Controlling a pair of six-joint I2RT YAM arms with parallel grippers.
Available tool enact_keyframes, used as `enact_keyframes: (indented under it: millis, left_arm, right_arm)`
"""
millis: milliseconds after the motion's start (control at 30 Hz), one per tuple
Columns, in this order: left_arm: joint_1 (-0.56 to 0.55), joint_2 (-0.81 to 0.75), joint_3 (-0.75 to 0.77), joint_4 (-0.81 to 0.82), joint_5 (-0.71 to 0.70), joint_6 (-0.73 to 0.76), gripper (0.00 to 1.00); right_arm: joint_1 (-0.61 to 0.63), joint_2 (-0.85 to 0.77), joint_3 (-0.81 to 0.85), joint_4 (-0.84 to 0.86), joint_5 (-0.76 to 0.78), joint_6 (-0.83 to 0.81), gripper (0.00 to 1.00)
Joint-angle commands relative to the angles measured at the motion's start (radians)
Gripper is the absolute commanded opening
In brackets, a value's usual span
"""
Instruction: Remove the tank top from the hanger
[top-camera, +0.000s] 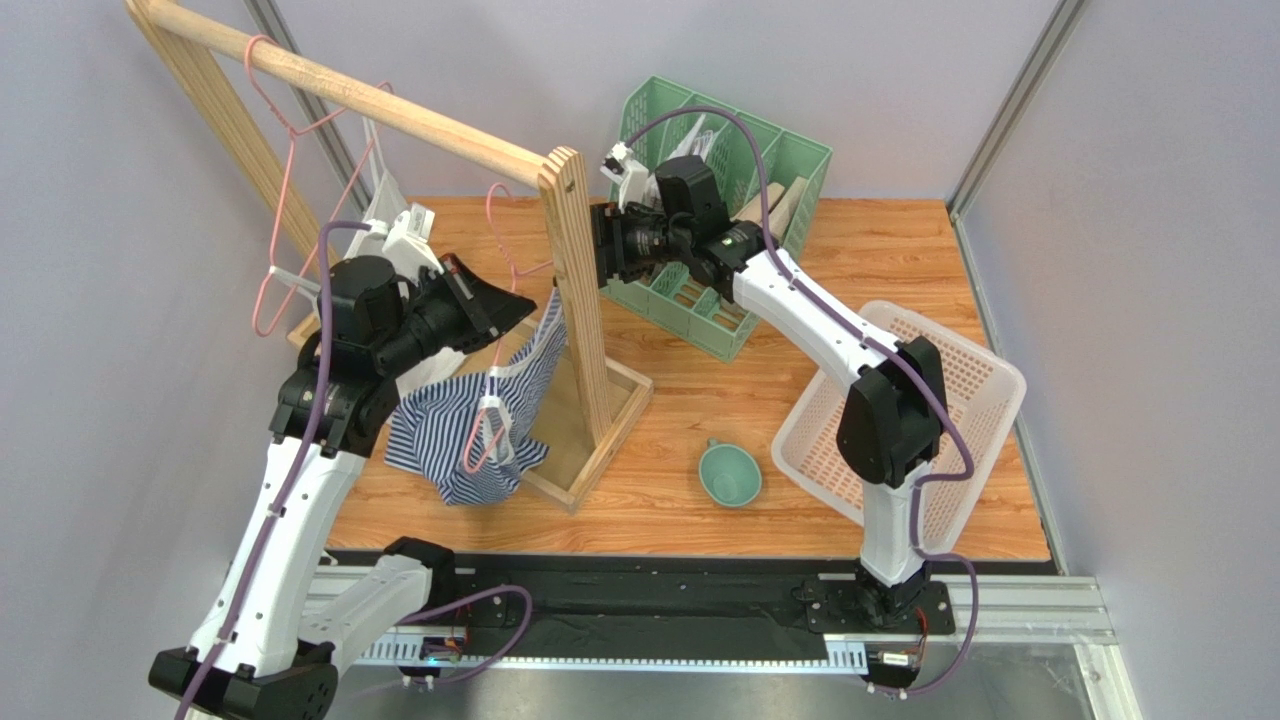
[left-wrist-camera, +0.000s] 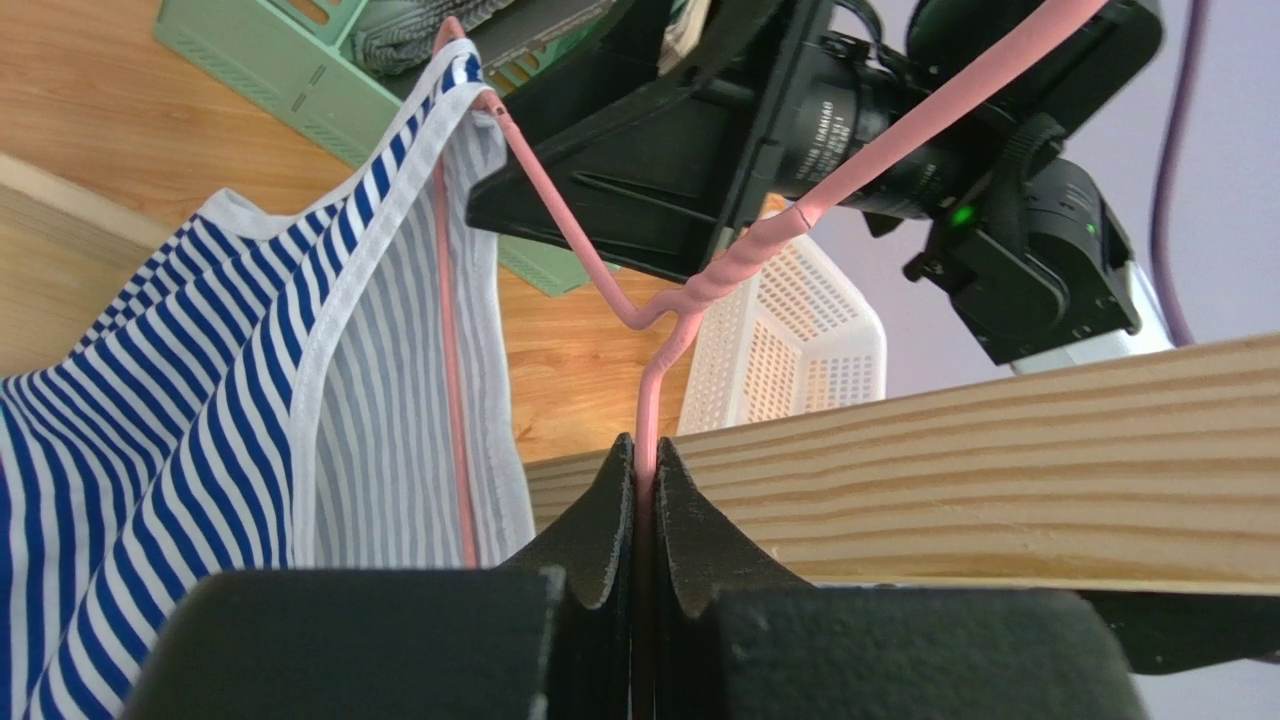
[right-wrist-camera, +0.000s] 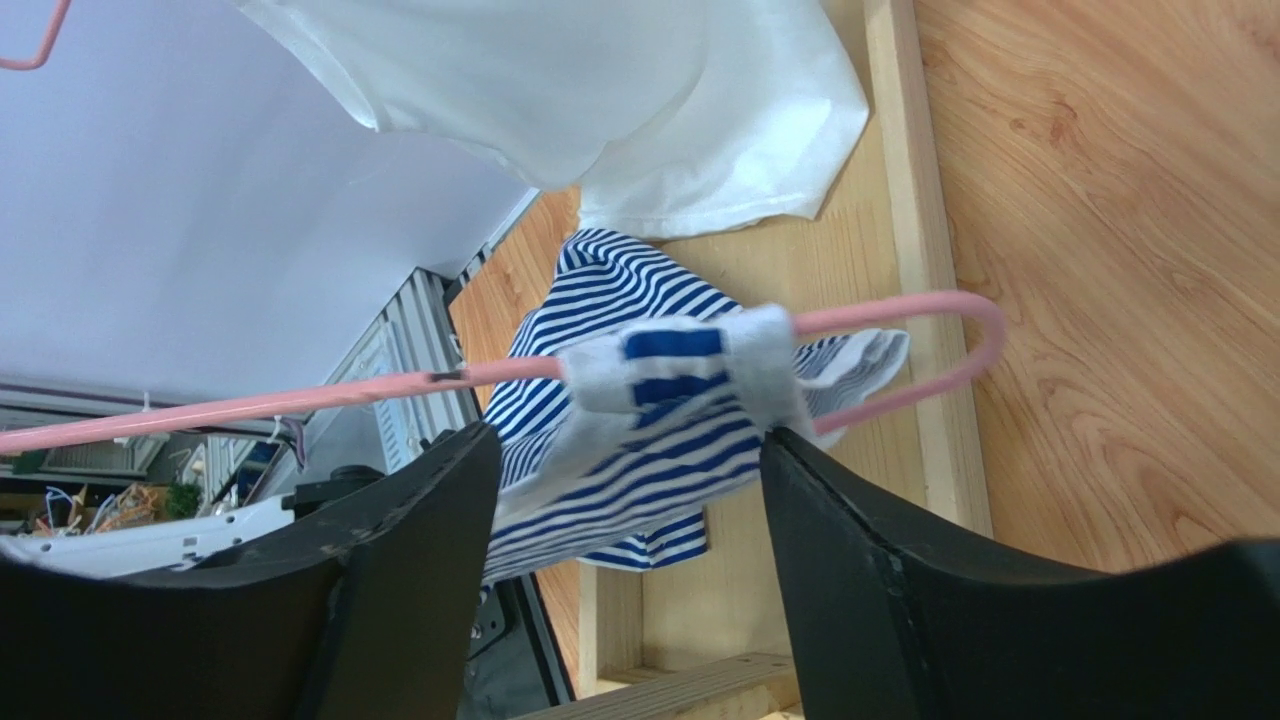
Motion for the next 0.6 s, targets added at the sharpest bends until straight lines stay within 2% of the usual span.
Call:
enact_keyframes:
  millis: [0,133,200,300,367,433,500,567]
  left_arm:
    - [0.005,-0.044,0.037,0.011,-0.019,0.036,0.00]
    - [0.006,-0.043,0.046,-0.015,-0.025,0.049,0.00]
    - [0.006,-0.044,0.052,-0.021,-0.025,0.057,0.00]
    - [0.006,-0.049,0.055,-0.033,-0.040,0.066,0.00]
    - [0.006,-0.047,0.057,-0.045,-0.043,0.072,0.00]
    - [0.006,-0.046,0.054,-0.042,-0.039,0.072,0.00]
    - [0.008,-0.046,0.049,-0.041,-0.026,0.071,0.00]
    - [0.008,-0.047,0.051,-0.039,-0.025,0.072,0.00]
  right_arm:
    - [0.001,0.031,0.061,0.012,0.025,0.015,0.67]
    - [0.001,0.020,0.033,0.037,0.050,0.028,0.65]
    - [0.001,0.017,0.030,0.052,0.062,0.042,0.58]
    - [0.001,0.021,0.035,0.069,0.053,0.060,0.54]
    - [0.002,0.024,0.041,0.078,0.050,0.069,0.43]
    - [0.001,0.031,0.047,0.083,0.050,0.080,0.41]
    - [0.001,0.044,0.061,0.083,0.048,0.088,0.31]
    - [0.001,0.055,0.067,0.086,0.048,0.101,0.30]
